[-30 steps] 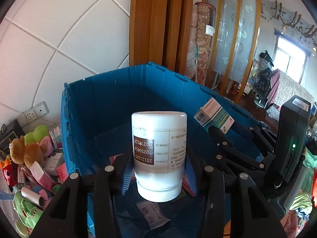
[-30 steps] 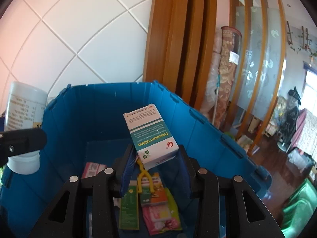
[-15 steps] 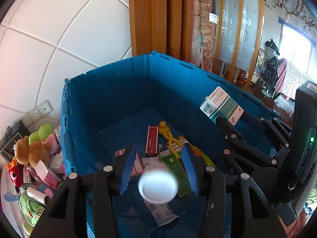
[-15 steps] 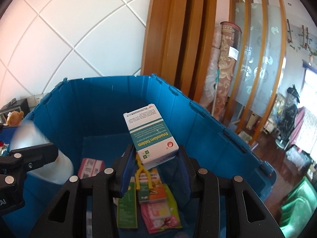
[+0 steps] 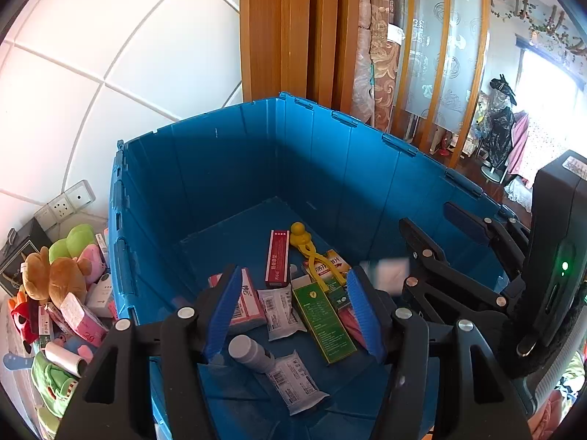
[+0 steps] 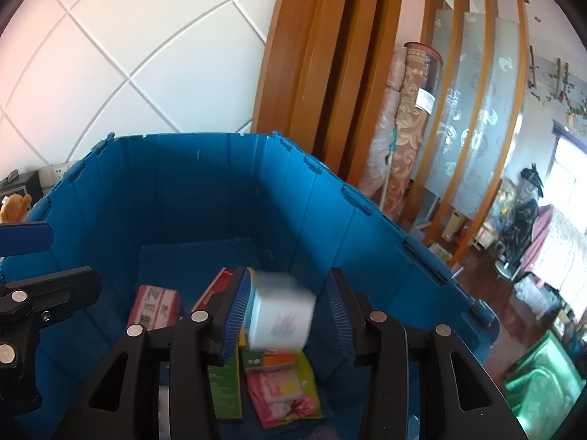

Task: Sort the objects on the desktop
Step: 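Release the white pill bottle and the tablet box into the crate with both grippers, then move both grippers back over the pile of items, then grasp the black wrapped roll with the left gripper while the right gripper grasps the white pill bottle, then carry the black roll and the white pill bottle over the blue crate with both grippers, then release the black roll and the white pill bottle into the crate with both grippers, then move both grippers back over the pile of items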

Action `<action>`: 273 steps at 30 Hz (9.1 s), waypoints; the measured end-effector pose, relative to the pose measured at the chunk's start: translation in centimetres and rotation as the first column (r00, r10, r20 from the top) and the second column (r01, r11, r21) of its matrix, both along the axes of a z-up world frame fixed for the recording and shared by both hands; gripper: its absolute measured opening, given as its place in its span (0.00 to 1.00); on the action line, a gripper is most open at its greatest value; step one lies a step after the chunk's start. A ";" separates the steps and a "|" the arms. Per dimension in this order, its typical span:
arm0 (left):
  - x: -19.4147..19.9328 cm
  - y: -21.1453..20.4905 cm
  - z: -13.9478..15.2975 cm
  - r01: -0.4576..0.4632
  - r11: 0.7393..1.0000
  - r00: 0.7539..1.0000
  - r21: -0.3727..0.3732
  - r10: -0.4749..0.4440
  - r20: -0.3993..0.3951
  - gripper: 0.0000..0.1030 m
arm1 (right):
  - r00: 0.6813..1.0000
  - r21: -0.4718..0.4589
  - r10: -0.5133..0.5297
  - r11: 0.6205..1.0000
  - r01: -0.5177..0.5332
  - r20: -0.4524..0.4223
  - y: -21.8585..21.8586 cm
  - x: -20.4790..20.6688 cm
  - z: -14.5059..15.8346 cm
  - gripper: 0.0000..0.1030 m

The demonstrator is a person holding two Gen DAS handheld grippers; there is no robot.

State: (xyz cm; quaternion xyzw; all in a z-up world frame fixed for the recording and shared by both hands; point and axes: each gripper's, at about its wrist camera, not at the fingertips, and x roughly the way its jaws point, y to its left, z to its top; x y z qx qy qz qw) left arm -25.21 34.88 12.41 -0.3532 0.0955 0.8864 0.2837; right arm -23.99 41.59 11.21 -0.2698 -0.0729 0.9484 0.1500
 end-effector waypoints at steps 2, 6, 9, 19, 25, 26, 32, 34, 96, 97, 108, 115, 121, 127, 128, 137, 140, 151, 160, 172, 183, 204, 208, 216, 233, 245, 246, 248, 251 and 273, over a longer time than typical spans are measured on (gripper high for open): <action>0.0 -0.1 0.0 -0.003 1.000 1.000 0.004 0.003 -0.002 0.57 | 1.000 0.003 -0.003 1.000 0.003 -0.008 0.0 0.1 0.1 0.52; 0.1 0.0 0.1 -0.002 1.000 1.000 0.006 0.002 -0.007 0.57 | 1.000 0.013 -0.002 1.000 0.002 -0.016 -0.2 0.1 0.3 0.63; 0.2 -0.1 0.1 -0.001 1.000 1.000 0.010 0.001 -0.013 0.57 | 1.000 0.016 -0.007 1.000 0.007 -0.019 -0.1 0.1 0.2 0.63; 0.1 -0.4 0.2 -0.009 0.999 1.000 0.030 0.009 -0.005 0.57 | 0.998 0.000 -0.024 1.000 0.024 -0.050 0.2 0.3 0.4 0.64; 0.3 -0.9 0.4 -0.013 0.999 1.000 0.049 0.014 -0.013 0.57 | 0.997 -0.009 -0.034 0.999 0.034 -0.065 0.4 0.6 0.5 0.72; 0.4 -1.1 0.5 -0.014 0.998 1.000 0.064 0.015 -0.018 0.57 | 0.997 -0.009 -0.036 0.999 0.036 -0.064 0.4 0.6 0.5 0.74; 1.6 -3.7 1.5 -0.040 0.990 0.997 0.133 0.049 -0.065 0.57 | 0.999 0.021 -0.033 0.999 0.033 -0.018 0.1 0.3 -0.6 1.00; 2.4 -5.0 2.2 -0.054 0.986 0.992 0.155 0.071 -0.107 0.57 | 0.999 -0.012 -0.015 1.000 0.015 -0.040 0.0 0.7 -0.3 1.00; 7.1 -40.4 -24.2 -0.677 0.725 0.677 -0.128 0.681 0.278 0.76 | 0.674 -0.116 0.668 0.732 -0.672 0.314 -32.1 3.5 -18.3 1.00; 7.0 -40.2 -24.8 -0.671 0.729 0.676 -0.131 0.675 0.296 0.76 | 0.676 -0.113 0.658 0.739 -0.664 0.331 -32.0 3.4 -19.0 1.00; 6.3 -36.3 -28.2 -0.625 0.764 0.669 -0.159 0.630 0.394 0.75 | 0.640 -0.118 0.545 0.803 -0.585 0.541 -29.7 2.3 -26.0 0.51; 5.8 -33.1 -29.2 -0.597 0.787 0.675 -0.160 0.599 0.430 0.76 | 0.531 -0.303 0.613 0.772 -0.558 0.585 -28.0 2.4 -28.8 0.46; 4.9 -31.5 -30.6 -0.587 0.794 0.654 -0.160 0.581 0.484 0.75 | 0.421 -0.453 0.730 0.671 -0.586 0.538 -28.3 3.8 -28.8 0.43; 5.6 -31.5 -31.3 -0.582 0.799 0.672 -0.152 0.578 0.463 0.56 | 0.478 -0.400 0.691 0.713 -0.576 0.543 -26.7 3.3 -28.0 0.43; 5.8 -32.0 -31.4 -0.592 0.793 0.665 -0.144 0.581 0.470 0.52 | 0.487 -0.398 0.688 0.716 -0.573 0.538 -26.2 2.8 -27.6 0.43; 7.0 -36.1 -31.9 -0.653 0.741 0.627 -0.161 0.647 0.435 0.34 | 0.474 -0.370 0.755 0.644 -0.670 0.453 -28.5 0.6 -23.8 0.55; 7.3 -36.0 -32.3 -0.636 0.753 0.647 -0.171 0.641 0.413 0.34 | 0.451 -0.332 0.759 0.626 -0.706 0.470 -30.3 -0.8 -24.1 0.59; 8.5 -36.5 -33.3 -0.620 0.765 0.663 -0.175 0.630 0.404 0.34 | 0.399 -0.286 0.716 0.631 -0.721 0.573 -32.5 0.2 -25.7 0.49; 9.6 -36.9 -33.9 -0.607 0.767 0.669 -0.206 0.634 0.388 0.34 | 0.367 -0.334 0.713 0.637 -0.695 0.598 -33.7 0.4 -26.8 0.54; 12.3 -38.3 -28.4 -0.629 0.767 0.711 -0.127 0.634 0.303 0.33 | 0.403 -0.315 0.756 0.605 -0.731 0.516 -33.6 1.0 -23.2 0.52; 6.5 -35.1 -14.5 -0.598 0.802 0.798 0.003 0.595 0.101 0.33 | 0.512 -0.277 0.800 0.592 -0.757 0.313 -32.1 2.1 -14.0 0.51; 3.1 -18.8 5.0 -0.228 0.951 0.923 0.209 0.280 -0.263 0.33 | 0.845 -0.084 0.485 0.854 -0.513 -0.228 -15.1 4.5 10.6 0.51; 3.3 -13.9 6.3 -0.121 0.968 0.947 0.219 0.179 -0.267 0.33 | 0.899 -0.071 0.372 0.915 -0.397 -0.230 -10.0 5.2 11.4 0.51; 1.6 -3.9 3.8 -0.028 0.991 0.991 0.128 0.044 -0.126 0.33 | 0.978 -0.086 0.186 0.977 -0.194 -0.096 -1.6 3.2 6.9 0.51; 0.3 2.0 -1.8 -0.105 0.994 0.992 -0.021 0.107 0.063 0.34 | 0.970 -0.046 0.226 0.974 -0.222 0.093 4.5 -1.0 -1.1 0.51; 1.0 1.7 -2.4 -0.188 0.981 0.982 -0.036 0.189 0.012 0.60 | 0.951 0.005 0.266 0.963 -0.270 0.157 3.4 -1.5 -1.4 0.51; 0.9 1.7 -2.4 -0.191 0.981 0.982 -0.034 0.191 0.011 0.60 | 0.951 0.013 0.264 0.963 -0.270 0.164 3.3 -1.6 -1.5 0.51; 0.7 1.7 -2.5 -0.186 0.982 0.982 -0.033 0.186 0.008 0.60 | 0.950 0.027 0.259 0.963 -0.267 0.174 3.1 -1.7 -1.6 0.51; 0.7 1.8 -2.5 -0.182 0.983 0.983 -0.035 0.182 0.002 0.60 | 0.949 0.027 0.254 0.964 -0.263 0.185 3.1 -1.9 -1.7 0.51; 0.8 1.4 -2.4 -0.189 0.982 0.982 0.013 0.189 0.002 0.60 | 0.958 0.049 0.231 0.969 -0.243 0.170 2.5 -1.4 -1.5 1.00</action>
